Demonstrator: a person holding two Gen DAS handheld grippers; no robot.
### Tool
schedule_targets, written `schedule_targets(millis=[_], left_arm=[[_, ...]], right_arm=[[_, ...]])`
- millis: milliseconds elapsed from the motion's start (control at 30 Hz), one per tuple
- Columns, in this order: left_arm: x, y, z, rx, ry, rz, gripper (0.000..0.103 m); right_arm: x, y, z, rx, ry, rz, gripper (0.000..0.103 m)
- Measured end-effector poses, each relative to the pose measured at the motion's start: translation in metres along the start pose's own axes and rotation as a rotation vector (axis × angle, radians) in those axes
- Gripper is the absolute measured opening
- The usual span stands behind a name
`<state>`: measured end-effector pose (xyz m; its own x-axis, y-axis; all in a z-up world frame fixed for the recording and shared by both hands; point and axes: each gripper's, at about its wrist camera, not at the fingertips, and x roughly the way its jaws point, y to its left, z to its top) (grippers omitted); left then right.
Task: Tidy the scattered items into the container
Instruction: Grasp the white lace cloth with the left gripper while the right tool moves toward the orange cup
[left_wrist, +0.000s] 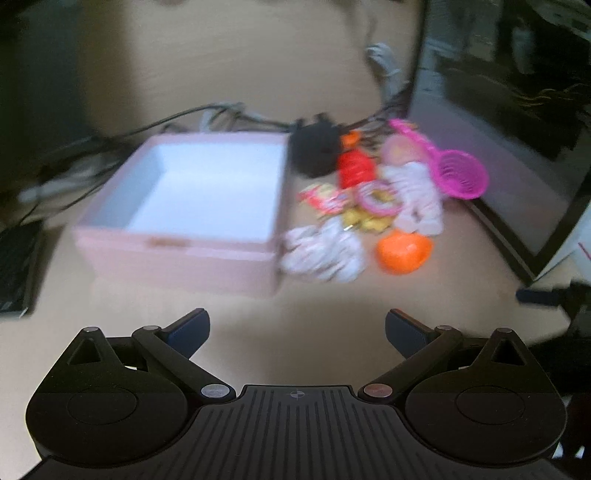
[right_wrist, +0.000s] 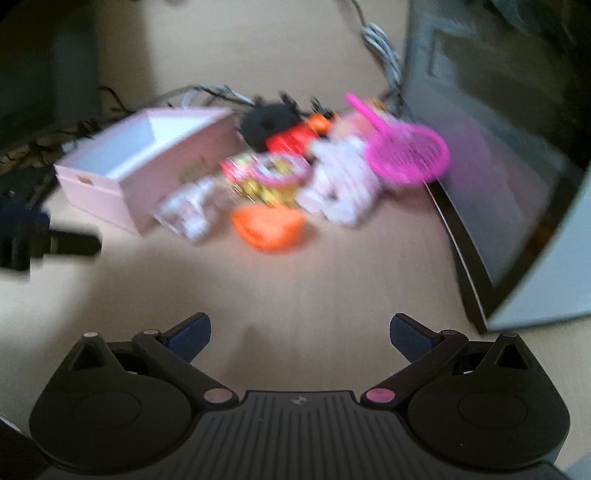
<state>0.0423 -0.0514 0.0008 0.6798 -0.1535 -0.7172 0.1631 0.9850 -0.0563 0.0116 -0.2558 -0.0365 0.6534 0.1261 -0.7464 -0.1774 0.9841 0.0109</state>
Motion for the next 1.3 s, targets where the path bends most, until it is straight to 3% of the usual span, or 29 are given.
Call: schedule_targets(millis=[233,267,300,333,500,667,933,1000,1033,1133,1167,1233,1267,1300], left_arm=[[0.025,-0.035,0.024,0.058,-0.024,-0.018,0.1],[0.029,-0.037,0.025,0.065,-0.015,-0.015,0.093],[0.033,-0.038,0.025,0.07,-0.003,-0.012,0.078],[0.037,-0.039,0.026,0.074,0.009,-0.008,0.074],[0.06,-0.037,0.031,0.055,0.024,0.038,0.091],[0.08,-0.042,0.036,0.118,0.003,0.077,0.088],[0.093,-0.051,0.033,0.212,0.013,0.078,0.057],[0.093,-0.049,0.033,0.191,0.035,0.029,0.028],[0.091,-0.048,0.032,0.174,0.04,0.007,0.026],[0.079,-0.047,0.03,0.15,0.038,-0.06,0.025],[0.075,-0.048,0.029,0.156,0.034,-0.07,0.028],[0.071,-0.05,0.027,0.169,0.026,-0.036,0.043],[0.073,-0.049,0.027,0.168,0.027,-0.021,0.058],[0.076,-0.047,0.026,0.164,0.03,-0.011,0.065]], right_arm=[[0.009,-0.019,-0.014,0.024,0.062,-0.018,0.103],[0.011,-0.021,-0.016,0.025,0.069,-0.022,0.103],[0.011,-0.022,-0.016,0.024,0.07,-0.023,0.103],[0.011,-0.023,-0.017,0.022,0.069,-0.023,0.103],[0.012,-0.025,-0.016,0.016,0.058,-0.018,0.103],[0.013,-0.027,-0.013,-0.034,0.071,0.027,0.103],[0.011,-0.025,-0.014,-0.06,0.047,0.048,0.103],[0.013,-0.024,-0.012,-0.064,0.046,0.053,0.103],[0.014,-0.023,-0.011,-0.067,0.045,0.055,0.103],[0.016,-0.019,-0.008,-0.076,0.041,0.06,0.103],[0.017,-0.018,-0.008,-0.081,0.039,0.058,0.103],[0.017,-0.016,-0.007,-0.091,0.035,0.055,0.103],[0.017,-0.014,-0.006,-0.1,0.033,0.054,0.103],[0.017,-0.012,-0.005,-0.111,0.03,0.052,0.103]])
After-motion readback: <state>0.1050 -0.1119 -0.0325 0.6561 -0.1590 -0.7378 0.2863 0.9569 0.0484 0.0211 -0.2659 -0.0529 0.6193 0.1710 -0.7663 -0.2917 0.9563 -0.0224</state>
